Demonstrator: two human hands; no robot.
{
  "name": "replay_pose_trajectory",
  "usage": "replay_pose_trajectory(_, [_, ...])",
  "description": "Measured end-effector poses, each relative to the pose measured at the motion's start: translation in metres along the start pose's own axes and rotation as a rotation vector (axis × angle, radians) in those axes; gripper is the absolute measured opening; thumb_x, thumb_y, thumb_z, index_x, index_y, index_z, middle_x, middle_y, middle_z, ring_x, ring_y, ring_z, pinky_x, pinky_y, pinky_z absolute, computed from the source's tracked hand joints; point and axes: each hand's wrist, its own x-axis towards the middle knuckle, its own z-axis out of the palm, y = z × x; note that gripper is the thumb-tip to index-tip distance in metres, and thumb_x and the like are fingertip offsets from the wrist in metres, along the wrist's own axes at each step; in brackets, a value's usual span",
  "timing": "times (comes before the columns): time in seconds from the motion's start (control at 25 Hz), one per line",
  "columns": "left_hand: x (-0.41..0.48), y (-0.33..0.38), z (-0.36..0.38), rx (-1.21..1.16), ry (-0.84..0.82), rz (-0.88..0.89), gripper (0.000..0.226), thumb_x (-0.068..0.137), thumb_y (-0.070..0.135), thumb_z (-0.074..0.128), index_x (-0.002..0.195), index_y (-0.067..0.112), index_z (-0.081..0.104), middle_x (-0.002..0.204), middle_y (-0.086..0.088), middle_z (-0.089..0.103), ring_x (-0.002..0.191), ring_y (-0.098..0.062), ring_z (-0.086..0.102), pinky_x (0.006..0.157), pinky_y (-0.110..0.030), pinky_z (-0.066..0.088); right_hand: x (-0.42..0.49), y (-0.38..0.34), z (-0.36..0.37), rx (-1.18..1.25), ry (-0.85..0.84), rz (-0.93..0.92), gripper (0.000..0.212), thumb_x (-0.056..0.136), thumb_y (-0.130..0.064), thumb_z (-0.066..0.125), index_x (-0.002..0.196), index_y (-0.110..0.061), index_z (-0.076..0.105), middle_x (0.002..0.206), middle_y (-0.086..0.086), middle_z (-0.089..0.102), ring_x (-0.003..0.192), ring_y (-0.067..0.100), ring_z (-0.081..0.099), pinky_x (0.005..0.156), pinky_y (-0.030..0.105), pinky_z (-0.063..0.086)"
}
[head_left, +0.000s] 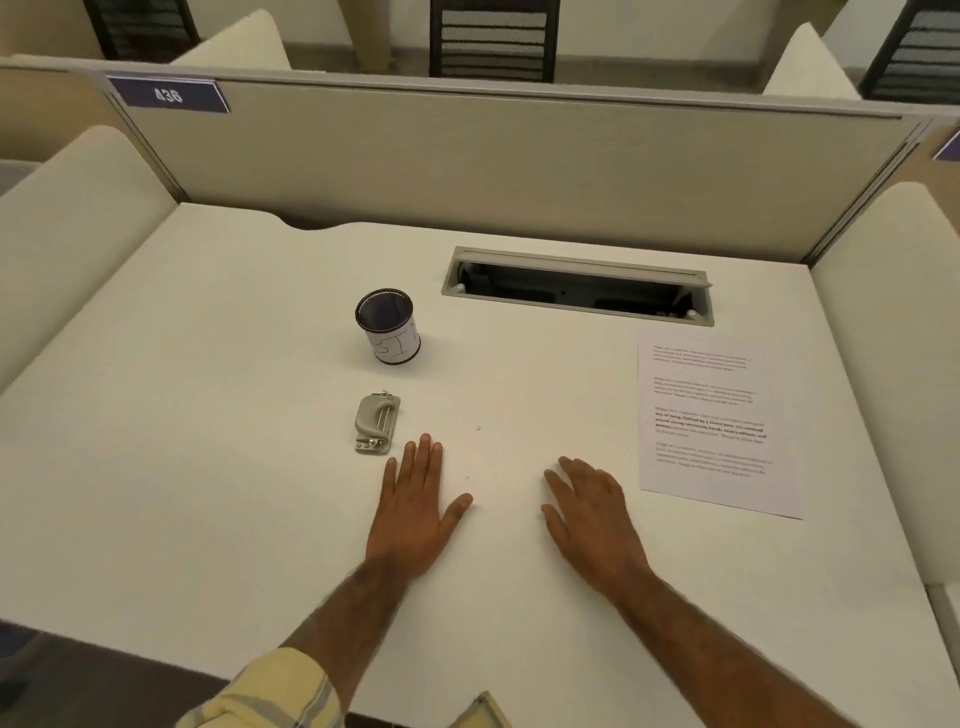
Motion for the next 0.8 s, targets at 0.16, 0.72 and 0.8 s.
replay_pose_trajectory(0.16, [0.005,-0.016,0.003,0.013,0.018,0.083,0.086,0.099,0.069,0.011,0.164,0.013,0.001,0.172,-0.003,-0.01,0.159,-0.021,-0.011,0.127,-0.044,-0.005,0.034,-0.049,0.01,-0.017,-0.115,0.09,0.064,0.104,-0.052,0.026,0.159,-0.021,0.022,0.169,0.007,0.015,0.156,0.026,0.011,0.122,0.045,0.016])
replay_pose_trajectory(0.72, [0.005,-0.022,0.004,-0.035,0.019,0.116,0.086,0.098,0.07,0.0,0.163,0.013,-0.002,0.173,-0.006,-0.01,0.159,-0.025,-0.01,0.128,-0.052,0.007,0.085,-0.084,0.017,-0.184,-0.172,0.133,0.065,0.103,-0.058,0.017,0.161,-0.033,0.001,0.17,0.013,0.005,0.155,0.033,0.007,0.118,0.054,0.018])
replay_pose_trajectory(0.8, [0.005,-0.022,0.003,-0.029,0.027,0.113,0.086,0.098,0.07,0.001,0.163,0.013,-0.002,0.173,-0.006,-0.01,0.159,-0.024,-0.01,0.128,-0.052,0.006,0.087,-0.083,0.015,-0.191,-0.172,0.116,0.064,0.103,-0.057,0.017,0.161,-0.033,0.004,0.169,0.013,0.009,0.154,0.034,0.01,0.117,0.054,0.02])
